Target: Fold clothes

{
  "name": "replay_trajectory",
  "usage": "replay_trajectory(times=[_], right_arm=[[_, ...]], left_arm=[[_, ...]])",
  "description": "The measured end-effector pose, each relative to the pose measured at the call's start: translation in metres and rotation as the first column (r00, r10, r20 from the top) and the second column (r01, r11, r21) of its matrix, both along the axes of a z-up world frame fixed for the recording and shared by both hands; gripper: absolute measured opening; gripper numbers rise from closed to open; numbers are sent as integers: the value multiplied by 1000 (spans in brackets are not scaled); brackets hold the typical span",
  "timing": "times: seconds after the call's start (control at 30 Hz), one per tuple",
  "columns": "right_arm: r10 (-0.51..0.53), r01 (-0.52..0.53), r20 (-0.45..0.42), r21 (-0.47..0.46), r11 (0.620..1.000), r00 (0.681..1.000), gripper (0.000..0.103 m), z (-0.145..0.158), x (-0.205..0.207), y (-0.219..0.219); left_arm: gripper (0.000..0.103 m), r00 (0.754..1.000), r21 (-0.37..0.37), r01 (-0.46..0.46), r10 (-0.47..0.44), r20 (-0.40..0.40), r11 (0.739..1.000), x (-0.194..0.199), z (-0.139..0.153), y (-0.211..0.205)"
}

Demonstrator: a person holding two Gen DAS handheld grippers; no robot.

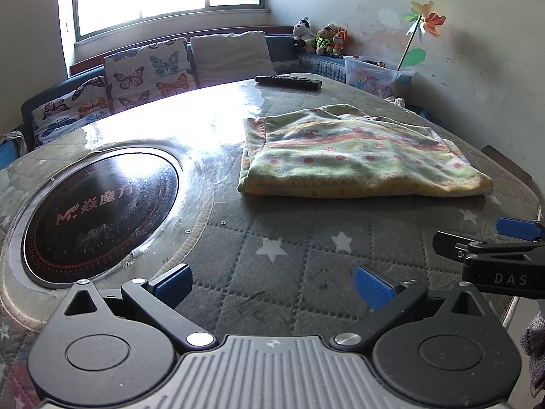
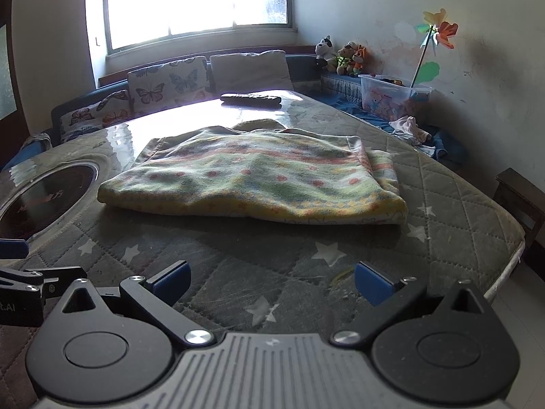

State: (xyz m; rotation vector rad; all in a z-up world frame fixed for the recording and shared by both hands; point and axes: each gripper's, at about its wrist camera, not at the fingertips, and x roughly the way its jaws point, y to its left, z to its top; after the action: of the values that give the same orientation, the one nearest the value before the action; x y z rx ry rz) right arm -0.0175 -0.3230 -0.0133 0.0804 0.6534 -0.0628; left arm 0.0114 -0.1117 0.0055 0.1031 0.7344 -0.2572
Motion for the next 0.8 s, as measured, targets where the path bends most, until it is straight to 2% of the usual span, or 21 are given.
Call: replay_trajectory(times=[0.8], right_arm=[[0, 0, 19, 10, 1000, 1000, 103, 5, -10, 0]], left_arm=[[103, 1000, 9, 10, -10, 7, 1000, -13, 2, -5]])
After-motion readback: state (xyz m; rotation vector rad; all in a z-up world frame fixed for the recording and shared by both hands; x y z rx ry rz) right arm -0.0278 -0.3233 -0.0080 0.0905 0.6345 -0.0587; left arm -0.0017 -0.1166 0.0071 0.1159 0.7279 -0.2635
